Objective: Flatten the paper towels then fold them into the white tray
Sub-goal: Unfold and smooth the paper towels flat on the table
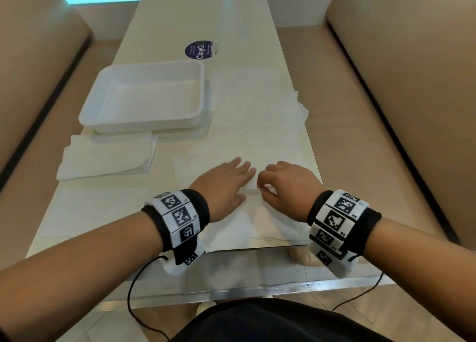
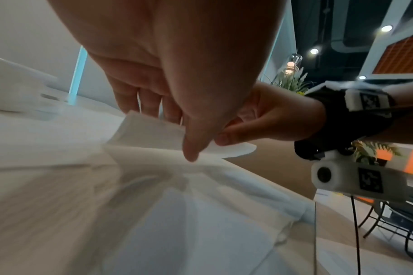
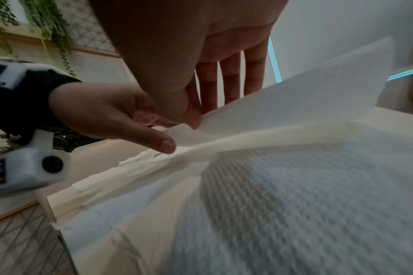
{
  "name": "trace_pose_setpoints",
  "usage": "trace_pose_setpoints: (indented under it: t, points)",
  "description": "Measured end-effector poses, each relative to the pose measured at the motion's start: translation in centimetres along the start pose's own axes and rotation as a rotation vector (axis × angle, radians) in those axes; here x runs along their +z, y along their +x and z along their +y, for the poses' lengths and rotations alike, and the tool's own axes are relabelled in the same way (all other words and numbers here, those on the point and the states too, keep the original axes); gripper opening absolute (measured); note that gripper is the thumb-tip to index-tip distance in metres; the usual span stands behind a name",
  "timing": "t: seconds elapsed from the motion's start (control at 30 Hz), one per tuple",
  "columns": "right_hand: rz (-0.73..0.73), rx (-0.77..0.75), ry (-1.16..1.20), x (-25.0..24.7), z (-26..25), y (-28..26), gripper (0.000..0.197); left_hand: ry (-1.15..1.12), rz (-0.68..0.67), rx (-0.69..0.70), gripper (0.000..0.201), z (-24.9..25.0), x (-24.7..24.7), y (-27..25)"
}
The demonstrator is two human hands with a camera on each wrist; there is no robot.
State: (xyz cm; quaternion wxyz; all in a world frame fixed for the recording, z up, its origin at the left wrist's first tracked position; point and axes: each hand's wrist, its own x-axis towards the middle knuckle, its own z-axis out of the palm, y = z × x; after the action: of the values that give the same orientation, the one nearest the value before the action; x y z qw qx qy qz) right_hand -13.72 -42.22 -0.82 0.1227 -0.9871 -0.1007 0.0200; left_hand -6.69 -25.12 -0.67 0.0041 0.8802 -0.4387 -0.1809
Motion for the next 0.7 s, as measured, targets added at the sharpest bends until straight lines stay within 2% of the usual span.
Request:
trace_pose_setpoints:
  t: [0.1,0.2,0.3,0.47,0.7]
  points:
    - [-0.021,0.029,0.024,0.0,-0.5,-0.1,0.022,-0.048,-0.007,-0.005,0.045,0.4,0.4,0.3]
    - [-0.127,0.057,-0.011,0.2,-1.1,0.3,0.039,-0.057,0.021,0.015,0.041,0.3,0.4,0.1]
    - [-0.222,0.093,-0.142,0.1,-1.2,1.0,0.046,-0.033,0.035,0.013,0.041,-0.1,0.0,-0.4]
    - [-0.271,0.113,-0.224,-0.3,0.2,-0.2,0.050,0.009,0.028,-0.050,0.047,-2.0,-0.2,-1.4]
    - [-0.297,0.154,-0.283,0.1,2.8,-2.1,0.044,0.023,0.019,-0.124,0.048,-4.8,0.1,-4.2]
